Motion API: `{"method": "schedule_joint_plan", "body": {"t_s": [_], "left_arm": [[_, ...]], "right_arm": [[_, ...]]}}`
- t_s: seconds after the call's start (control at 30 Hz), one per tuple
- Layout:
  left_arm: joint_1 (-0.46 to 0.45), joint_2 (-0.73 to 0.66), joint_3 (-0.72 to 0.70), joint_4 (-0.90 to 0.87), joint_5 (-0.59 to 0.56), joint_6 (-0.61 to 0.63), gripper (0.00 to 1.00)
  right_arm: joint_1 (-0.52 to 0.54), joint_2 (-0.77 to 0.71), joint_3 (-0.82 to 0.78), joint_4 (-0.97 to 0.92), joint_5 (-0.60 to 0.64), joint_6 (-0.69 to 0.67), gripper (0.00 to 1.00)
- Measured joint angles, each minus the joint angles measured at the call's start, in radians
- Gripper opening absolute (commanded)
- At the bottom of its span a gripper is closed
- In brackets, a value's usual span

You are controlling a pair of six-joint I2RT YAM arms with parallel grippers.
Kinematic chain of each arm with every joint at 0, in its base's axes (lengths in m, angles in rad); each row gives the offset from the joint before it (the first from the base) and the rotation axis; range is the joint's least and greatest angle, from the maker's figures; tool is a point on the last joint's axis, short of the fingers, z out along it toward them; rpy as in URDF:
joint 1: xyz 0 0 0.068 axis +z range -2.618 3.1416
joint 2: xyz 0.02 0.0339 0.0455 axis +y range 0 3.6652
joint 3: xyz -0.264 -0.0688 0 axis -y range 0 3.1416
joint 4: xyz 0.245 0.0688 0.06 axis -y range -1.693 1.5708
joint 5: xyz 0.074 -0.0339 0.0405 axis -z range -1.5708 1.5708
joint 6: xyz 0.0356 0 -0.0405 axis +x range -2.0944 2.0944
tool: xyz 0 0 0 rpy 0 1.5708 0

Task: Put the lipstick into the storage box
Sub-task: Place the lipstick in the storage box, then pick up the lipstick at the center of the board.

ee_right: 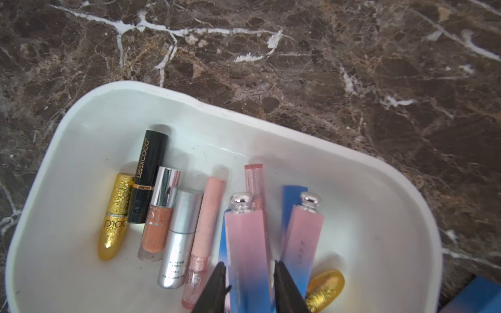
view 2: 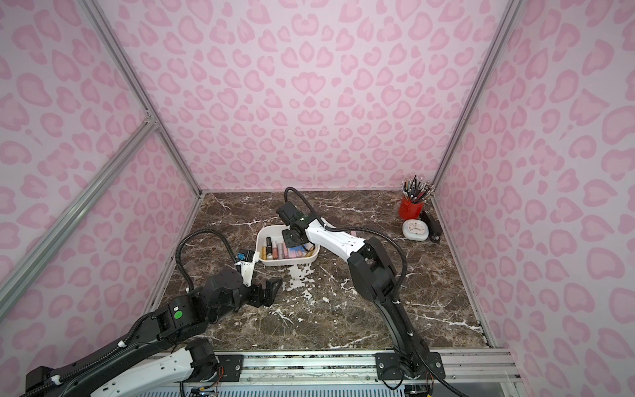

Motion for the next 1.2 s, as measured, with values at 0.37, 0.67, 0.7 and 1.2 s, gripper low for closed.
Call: {"method": "schedule_joint_plan", "body": {"t_s": [0.37, 0.67, 0.7, 1.2], "left_arm": [[0.000, 0.036, 0.013, -0.014, -0.017, 0.001, 0.98], [0.000, 0.132, 0.059, -0.007, -0.012, 0.009, 0.98], [0.000, 0.142, 0.064, -0.005, -0.011, 0.012, 0.98], [0.000, 0.310, 0.168, 0.033, 0.036, 0.027, 0.98]], "right_arm": [[0.004, -0.085, -0.063, -0.032, 0.113, -0.004, 0.40], [0.004, -0.206, -0.245, -0.061, 0.365, -0.004, 0.41], [0.001, -0.213, -0.260, -0.063, 0.385, -0.003, 0.41], [-0.200, -0.370, -0.559, 0.068, 0.344, -0.013, 0.36]]}}
